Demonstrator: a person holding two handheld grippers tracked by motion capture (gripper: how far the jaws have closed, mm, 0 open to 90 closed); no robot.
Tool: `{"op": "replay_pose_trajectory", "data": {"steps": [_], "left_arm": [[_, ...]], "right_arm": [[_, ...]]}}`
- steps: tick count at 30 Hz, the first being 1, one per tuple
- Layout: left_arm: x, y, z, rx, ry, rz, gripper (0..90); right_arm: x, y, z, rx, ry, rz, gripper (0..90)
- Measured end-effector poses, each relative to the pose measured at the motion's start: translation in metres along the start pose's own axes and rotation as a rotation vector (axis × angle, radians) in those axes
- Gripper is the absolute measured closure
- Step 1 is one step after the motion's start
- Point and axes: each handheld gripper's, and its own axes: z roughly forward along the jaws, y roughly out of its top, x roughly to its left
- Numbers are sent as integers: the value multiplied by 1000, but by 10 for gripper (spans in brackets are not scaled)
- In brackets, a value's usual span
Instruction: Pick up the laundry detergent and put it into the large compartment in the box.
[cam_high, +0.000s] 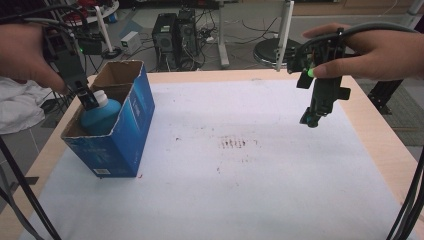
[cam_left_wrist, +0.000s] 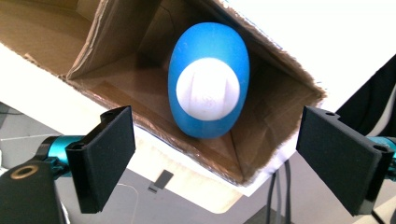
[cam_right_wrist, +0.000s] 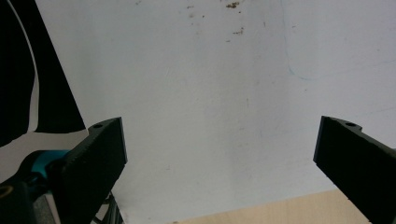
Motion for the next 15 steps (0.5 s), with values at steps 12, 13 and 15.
{"op": "replay_pose_trajectory", "data": {"steps": [12,13,15], "left_arm": [[-17,8,-20,-8,-26,21,25],[-19,9,-21,-7,-31,26,25],[-23,11,-23,-11,-32,43,17]], "right_arm": [[2,4,0,6,5,-8,16],[3,4,0,8,6,-8,15],[2,4,1,9,8,-13,16]]}}
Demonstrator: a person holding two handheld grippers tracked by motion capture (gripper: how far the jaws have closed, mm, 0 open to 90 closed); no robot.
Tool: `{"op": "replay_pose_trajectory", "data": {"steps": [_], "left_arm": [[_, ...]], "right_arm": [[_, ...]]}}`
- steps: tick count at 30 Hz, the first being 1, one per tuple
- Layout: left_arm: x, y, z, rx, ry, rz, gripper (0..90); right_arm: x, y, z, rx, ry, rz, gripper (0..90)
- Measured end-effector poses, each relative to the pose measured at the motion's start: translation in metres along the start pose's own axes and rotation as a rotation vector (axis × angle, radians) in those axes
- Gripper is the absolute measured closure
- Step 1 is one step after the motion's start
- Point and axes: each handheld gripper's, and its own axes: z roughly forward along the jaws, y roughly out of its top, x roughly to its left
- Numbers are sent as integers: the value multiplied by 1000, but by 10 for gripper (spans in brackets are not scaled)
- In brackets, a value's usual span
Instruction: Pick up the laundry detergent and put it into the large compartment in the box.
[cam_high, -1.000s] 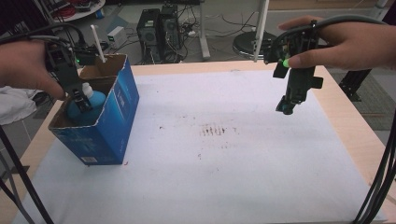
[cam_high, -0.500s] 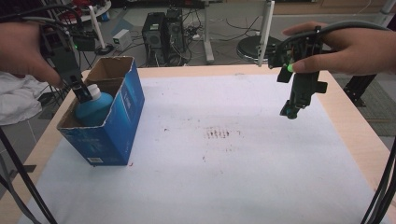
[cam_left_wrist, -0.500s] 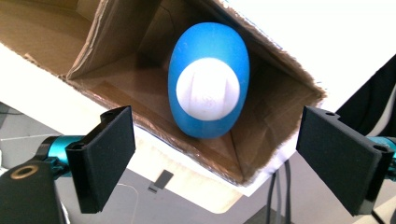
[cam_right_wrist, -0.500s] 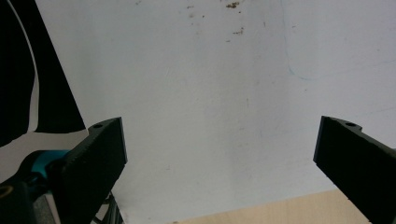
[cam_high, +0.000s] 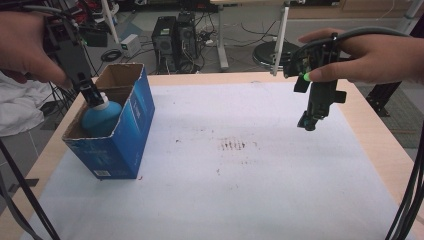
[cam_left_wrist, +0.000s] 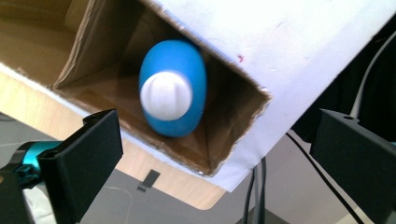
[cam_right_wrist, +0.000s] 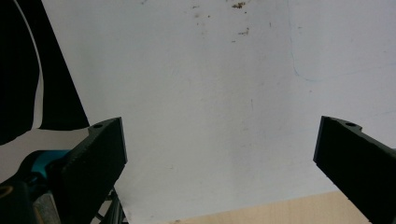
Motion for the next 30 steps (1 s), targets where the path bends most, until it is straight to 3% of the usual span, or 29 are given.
{"op": "replay_pose_trajectory", "data": {"steps": [7,19,24,26,30], "left_arm": [[-7,10,-1,-1,15,18,17],[-25,38,2,-7,7,136,17],[-34,57,8,-8,-7,212,16],[-39,67,12,-2,3,276,16],[-48,88,20,5,-7,316,17]], "right_arm": [[2,1,0,6,-1,1,16],[5,1,0,9,-6,9,16],[6,1,0,8,-3,0,16],[6,0,-1,7,-5,3,16],[6,-2,-2,9,-5,11,16]]}}
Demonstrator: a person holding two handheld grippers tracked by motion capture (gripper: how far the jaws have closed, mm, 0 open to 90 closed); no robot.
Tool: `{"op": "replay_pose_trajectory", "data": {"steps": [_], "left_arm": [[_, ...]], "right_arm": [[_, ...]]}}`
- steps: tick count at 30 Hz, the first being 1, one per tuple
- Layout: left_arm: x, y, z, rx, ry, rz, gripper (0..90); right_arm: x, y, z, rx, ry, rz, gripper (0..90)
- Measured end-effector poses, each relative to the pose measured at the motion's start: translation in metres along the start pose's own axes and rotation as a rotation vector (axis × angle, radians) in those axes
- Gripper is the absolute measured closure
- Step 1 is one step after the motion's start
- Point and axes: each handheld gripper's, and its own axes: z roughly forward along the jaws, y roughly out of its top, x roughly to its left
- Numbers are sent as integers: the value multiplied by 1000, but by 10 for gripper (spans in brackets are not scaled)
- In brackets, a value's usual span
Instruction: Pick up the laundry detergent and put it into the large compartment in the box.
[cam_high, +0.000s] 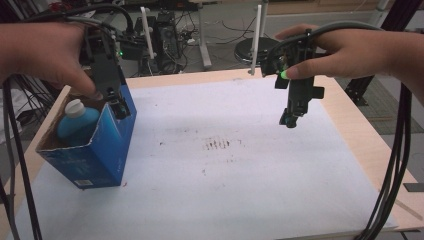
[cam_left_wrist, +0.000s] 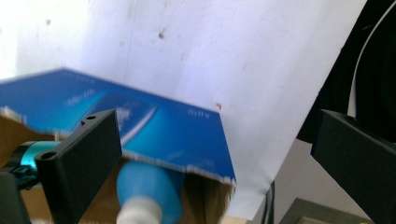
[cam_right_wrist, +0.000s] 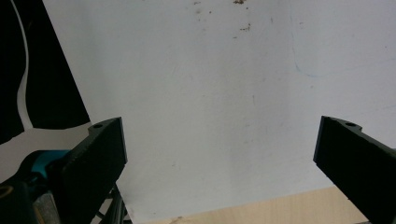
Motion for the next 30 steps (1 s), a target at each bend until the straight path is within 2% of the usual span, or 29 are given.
{"op": "replay_pose_trajectory", "data": {"steps": [4,6,9,14,19,22,27,30], "left_arm": [[-1,16,5,-7,-20,43,16],[-3,21,8,-13,-13,74,17],[-5,25,12,-11,-21,86,17],[-1,24,15,0,-7,87,17],[4,24,24,2,-16,76,17],[7,23,38,31,6,80,17],[11,21,44,50,9,82,17],[18,17,47,52,21,60,17]], "right_arm": [[0,-2,0,5,1,-5,16],[-1,-3,0,6,-2,0,16],[-1,-5,-1,6,-2,-2,16],[-1,-4,0,4,-4,-2,16],[-1,-1,1,5,-2,-8,16],[-1,2,2,9,1,-11,16],[-1,1,3,12,3,-7,16],[-2,1,3,16,2,-8,16]]}}
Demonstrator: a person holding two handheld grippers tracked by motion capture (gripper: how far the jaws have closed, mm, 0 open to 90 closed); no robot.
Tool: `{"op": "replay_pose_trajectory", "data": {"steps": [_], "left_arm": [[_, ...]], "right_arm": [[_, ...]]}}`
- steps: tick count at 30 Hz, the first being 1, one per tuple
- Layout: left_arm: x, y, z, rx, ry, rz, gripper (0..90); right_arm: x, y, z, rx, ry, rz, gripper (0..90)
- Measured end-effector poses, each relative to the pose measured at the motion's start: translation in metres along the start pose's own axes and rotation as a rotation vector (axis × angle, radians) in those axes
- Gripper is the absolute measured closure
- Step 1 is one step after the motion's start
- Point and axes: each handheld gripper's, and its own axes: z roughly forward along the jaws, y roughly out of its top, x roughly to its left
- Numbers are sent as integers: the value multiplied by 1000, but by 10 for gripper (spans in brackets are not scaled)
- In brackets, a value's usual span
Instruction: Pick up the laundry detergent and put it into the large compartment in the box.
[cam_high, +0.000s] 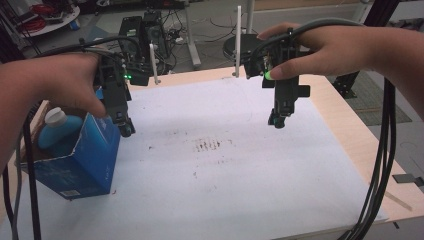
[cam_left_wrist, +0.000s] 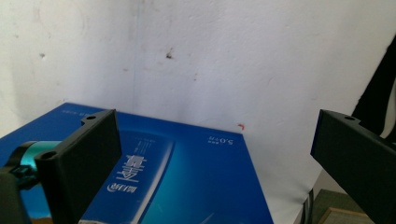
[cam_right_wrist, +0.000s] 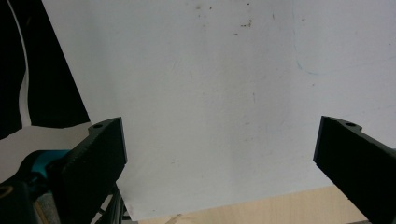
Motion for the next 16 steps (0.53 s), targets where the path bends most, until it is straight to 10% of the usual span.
{"op": "replay_pose_trajectory", "data": {"steps": [16], "left_arm": [[0,-11,-6,-29,-13,5,17]], "right_arm": [[1,6,-2,-10,-2,4,16]]}}
